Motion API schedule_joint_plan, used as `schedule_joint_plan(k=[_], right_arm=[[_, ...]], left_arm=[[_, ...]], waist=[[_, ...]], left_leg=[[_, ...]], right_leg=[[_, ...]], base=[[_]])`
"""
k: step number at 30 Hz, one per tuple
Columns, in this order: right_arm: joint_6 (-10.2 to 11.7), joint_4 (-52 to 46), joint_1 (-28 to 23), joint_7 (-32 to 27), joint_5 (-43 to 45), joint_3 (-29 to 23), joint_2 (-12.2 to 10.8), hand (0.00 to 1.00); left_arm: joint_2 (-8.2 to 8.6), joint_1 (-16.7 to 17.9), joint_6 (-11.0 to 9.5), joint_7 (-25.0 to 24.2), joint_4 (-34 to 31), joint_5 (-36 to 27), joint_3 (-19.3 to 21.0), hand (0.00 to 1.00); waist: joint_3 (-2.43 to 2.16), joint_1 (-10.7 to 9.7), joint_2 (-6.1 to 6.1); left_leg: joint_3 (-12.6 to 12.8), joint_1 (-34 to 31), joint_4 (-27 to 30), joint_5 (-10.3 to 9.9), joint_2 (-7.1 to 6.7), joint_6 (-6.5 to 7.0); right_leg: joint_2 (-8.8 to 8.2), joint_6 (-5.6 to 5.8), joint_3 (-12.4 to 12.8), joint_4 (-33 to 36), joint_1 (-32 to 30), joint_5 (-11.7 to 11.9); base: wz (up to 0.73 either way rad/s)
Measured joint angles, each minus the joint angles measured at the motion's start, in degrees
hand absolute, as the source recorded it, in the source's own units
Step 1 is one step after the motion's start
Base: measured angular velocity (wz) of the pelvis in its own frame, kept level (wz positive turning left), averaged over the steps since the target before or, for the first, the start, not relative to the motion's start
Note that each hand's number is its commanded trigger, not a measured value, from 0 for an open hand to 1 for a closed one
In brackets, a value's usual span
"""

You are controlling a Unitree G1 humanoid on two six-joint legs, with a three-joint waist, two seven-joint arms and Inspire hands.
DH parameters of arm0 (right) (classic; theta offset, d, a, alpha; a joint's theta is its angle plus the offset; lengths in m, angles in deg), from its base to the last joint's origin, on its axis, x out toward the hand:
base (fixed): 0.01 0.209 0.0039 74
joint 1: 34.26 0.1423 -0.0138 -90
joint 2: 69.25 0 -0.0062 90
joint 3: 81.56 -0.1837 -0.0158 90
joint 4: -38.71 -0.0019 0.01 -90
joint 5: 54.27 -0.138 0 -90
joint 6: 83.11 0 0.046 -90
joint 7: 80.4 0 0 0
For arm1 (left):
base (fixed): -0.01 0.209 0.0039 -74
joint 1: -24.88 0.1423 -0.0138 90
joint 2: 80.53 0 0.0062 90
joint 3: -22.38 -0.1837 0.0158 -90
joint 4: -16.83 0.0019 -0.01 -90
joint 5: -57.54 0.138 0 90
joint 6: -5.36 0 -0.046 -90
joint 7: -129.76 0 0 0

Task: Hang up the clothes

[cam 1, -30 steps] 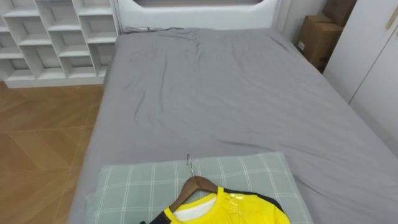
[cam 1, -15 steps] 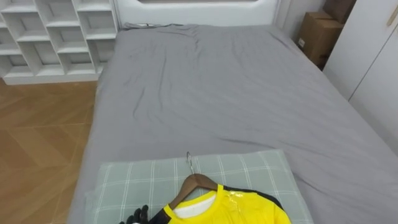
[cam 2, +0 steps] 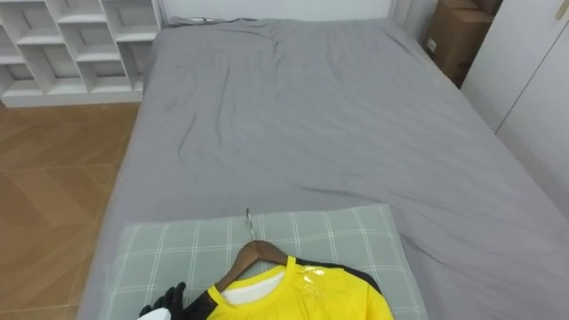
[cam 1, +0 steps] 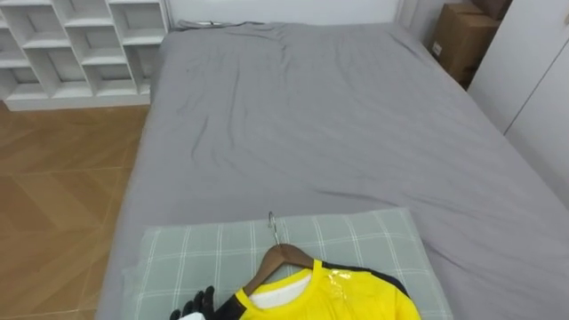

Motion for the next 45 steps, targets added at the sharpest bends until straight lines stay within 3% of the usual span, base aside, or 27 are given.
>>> schedule_joint_plan(k=[4,7,11,17,30,45], right_arm=[[-0.02,1.57,0.93,0.28,0.15,0.07,0.04,0.00],[-0.16,2.34,2.65,0.15,1.28,0.05,0.27,0.00],[-0.34,2.73,3.43,-0.24,2.93,0.03,0.35,0.00],[-0.60,4.40,5.08,-0.08,2.83,0.09,0.33,0.00],[-0.66,4.74,6.59,-0.92,2.93,1.73,0.04,0.00],[-1.90,4.86,7.57,-2.02,5.07,1.72,-0.23,0.00]], left_arm=[[0.04,-1.32,0.03,-0.28,0.00,0.94,-0.16,0.00],[0.11,-2.58,0.10,-0.39,0.01,0.71,-0.25,0.00],[0.11,-4.26,0.20,-0.40,0.01,0.75,-0.12,0.00],[0.13,-7.01,0.28,-0.52,1.91,0.76,-0.12,0.00],[0.88,-8.09,0.35,-1.68,3.34,-0.57,-0.07,0.00],[1.52,-8.93,1.05,-4.20,5.64,-1.04,-0.15,0.00]], waist=[[-0.23,-0.17,0.37],[0.10,-0.44,1.03],[0.16,-0.68,1.54],[0.50,-1.68,1.16],[0.97,-1.68,0.49],[0.84,-1.63,-0.22]], left_leg=[[0.01,-1.39,0.58,0.00,0.04,0.00],[0.00,-2.34,1.21,0.00,0.06,0.00],[-0.06,-3.60,1.48,0.02,0.16,0.03],[-0.11,-3.96,1.45,0.02,0.10,0.04],[-0.18,-4.41,1.27,0.02,0.11,0.04],[-0.22,-5.49,1.35,0.03,0.12,0.04]], right_leg=[[-0.02,-0.11,0.01,0.15,-1.20,0.07],[-0.08,-0.17,-0.04,0.26,-1.82,0.13],[-0.08,-0.18,-0.08,0.92,-3.47,0.13],[-0.16,-0.18,-0.12,0.92,-3.63,0.13],[-0.17,-0.18,-0.43,0.91,-4.42,0.13],[-0.18,-0.18,-0.43,1.03,-5.47,0.13]], base=[[0.00],[0.00],[0.00],[0.00],[0.00],[0.00]])
